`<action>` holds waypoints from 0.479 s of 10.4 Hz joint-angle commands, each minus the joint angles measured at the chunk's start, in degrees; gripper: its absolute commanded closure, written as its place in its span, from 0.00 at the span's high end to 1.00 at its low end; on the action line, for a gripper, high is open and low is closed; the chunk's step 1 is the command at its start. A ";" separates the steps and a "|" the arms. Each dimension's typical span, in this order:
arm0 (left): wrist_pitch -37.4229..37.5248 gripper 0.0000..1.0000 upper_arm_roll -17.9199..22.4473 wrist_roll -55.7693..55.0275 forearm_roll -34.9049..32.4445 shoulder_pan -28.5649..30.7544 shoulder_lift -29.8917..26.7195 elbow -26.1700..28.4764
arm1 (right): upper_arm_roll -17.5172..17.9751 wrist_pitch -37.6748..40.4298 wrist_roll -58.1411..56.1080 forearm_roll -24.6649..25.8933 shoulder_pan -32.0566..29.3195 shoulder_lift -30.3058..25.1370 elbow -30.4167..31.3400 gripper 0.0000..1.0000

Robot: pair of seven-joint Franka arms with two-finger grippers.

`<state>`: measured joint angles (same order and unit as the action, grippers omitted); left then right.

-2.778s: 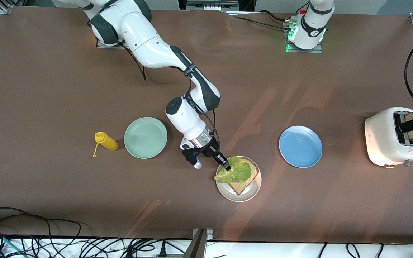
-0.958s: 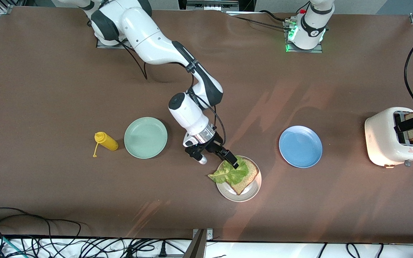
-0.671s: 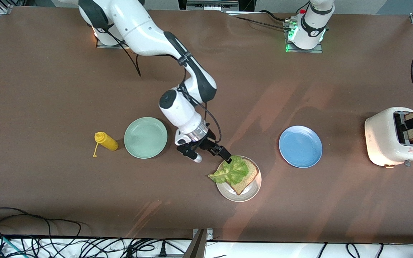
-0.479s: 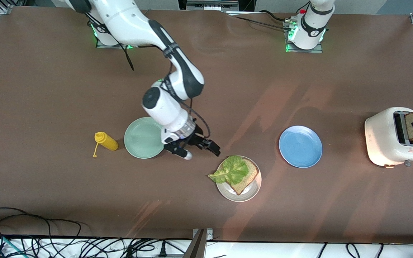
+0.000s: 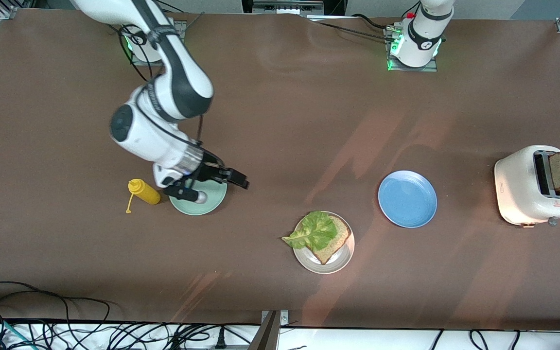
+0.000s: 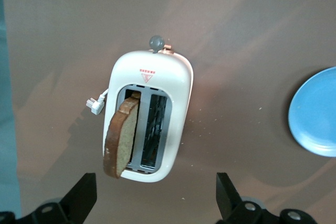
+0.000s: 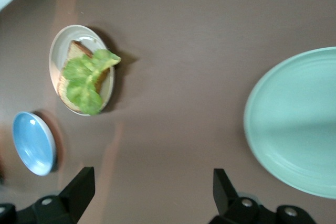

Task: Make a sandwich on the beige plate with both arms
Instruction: 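Move the right gripper back toward the yellow squeeze bottle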

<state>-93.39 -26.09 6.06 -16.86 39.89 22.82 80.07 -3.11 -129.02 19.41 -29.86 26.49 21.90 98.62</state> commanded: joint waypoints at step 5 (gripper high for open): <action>-1.71 0.98 -0.45 2.91 -1.86 3.53 6.43 -0.26 | 2.85 16.43 -20.76 13.60 -14.43 -12.32 7.01 1.00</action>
<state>-94.60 -26.02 8.06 -16.88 42.62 27.87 80.10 -1.60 -113.07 5.57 -17.21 15.55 11.53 102.58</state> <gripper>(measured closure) 0.009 0.000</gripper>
